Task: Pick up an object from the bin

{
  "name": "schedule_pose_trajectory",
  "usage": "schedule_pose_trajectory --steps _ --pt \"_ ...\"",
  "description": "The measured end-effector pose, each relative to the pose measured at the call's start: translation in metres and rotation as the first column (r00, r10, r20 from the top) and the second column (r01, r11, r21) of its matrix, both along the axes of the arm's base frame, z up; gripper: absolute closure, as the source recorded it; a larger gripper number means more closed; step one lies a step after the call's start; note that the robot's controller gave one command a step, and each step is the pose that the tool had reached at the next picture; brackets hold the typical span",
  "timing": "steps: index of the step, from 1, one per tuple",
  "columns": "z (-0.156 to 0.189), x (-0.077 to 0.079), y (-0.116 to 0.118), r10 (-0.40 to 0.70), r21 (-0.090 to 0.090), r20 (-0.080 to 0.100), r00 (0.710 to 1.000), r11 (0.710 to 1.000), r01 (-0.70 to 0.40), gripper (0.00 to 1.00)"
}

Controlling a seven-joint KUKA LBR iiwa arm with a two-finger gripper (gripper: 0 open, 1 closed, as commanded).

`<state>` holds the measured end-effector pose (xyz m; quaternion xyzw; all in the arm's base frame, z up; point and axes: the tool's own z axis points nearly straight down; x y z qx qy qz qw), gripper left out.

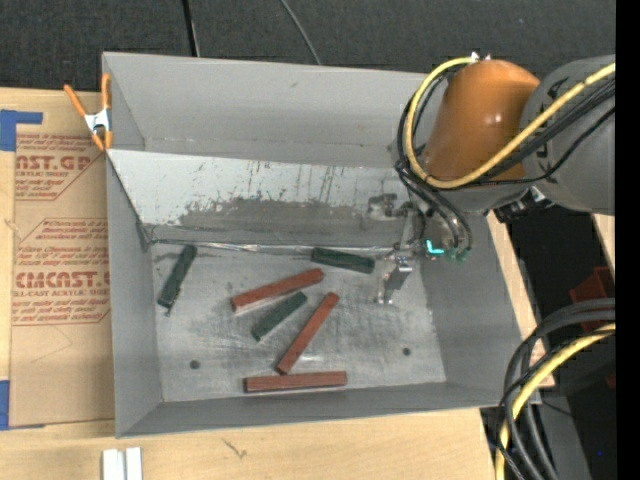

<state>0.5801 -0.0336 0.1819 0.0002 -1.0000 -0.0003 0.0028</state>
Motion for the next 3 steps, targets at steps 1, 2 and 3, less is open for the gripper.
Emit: schedule_pose_trajectory --steps 1,2,3 --pt "0.004 0.002 0.000 0.001 -0.001 0.008 1.000 1.000 -0.001 0.00" --pt "-0.109 -0.003 0.043 -0.083 0.000 0.002 0.997 0.997 0.083 1.00" --pt "-0.110 -0.004 0.043 -0.084 -0.001 0.000 0.996 0.996 0.084 0.00"
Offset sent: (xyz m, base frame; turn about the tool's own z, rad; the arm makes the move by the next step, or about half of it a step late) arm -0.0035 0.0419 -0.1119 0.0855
